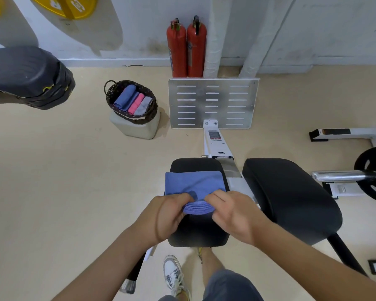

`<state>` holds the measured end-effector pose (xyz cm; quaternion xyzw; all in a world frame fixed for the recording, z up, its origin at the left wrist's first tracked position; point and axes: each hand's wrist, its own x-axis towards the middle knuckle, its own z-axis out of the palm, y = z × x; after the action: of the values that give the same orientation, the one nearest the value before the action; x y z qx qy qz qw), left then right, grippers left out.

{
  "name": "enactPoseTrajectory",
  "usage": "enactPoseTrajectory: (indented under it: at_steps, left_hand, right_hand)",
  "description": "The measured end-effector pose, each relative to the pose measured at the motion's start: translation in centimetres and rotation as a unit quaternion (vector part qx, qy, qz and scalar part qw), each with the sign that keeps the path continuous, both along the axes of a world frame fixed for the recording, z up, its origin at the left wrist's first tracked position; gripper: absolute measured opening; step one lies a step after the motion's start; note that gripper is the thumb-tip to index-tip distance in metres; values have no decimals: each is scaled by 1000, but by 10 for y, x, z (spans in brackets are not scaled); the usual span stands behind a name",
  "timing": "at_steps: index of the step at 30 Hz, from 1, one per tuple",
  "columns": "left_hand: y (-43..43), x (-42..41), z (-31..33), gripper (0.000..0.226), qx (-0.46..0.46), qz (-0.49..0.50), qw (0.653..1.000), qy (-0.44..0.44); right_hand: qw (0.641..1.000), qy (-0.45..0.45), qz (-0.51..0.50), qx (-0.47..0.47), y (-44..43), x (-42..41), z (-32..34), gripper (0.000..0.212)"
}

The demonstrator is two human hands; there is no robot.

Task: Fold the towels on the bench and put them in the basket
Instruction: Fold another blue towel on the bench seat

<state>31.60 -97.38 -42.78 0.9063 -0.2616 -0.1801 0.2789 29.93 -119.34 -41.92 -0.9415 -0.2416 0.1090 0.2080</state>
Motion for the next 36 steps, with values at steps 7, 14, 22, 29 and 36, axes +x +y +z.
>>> enactPoseTrajectory:
  at_steps: [7,14,22,29,36]
  left_hand:
    - [-1,2,7,10,0,-1,1000,4]
    - [5,5,13,16,-28,11,995,95]
    - [-2,51,26,12,40,100,965,237]
    - [-8,65,13,15,98,111,954,262]
    - [-28,59,13,32,276,127,952,28]
  right_hand:
    - [997,18,48,-54,-6,-1,1,46]
    - [977,209,28,-23,-9,32,27,7]
    - [945,322,-57,16,-9,71,17,5]
    - [952,291,-86,-47,0,83,-7,6]
    - [934,326,-135,-50,5,93,-14,17]
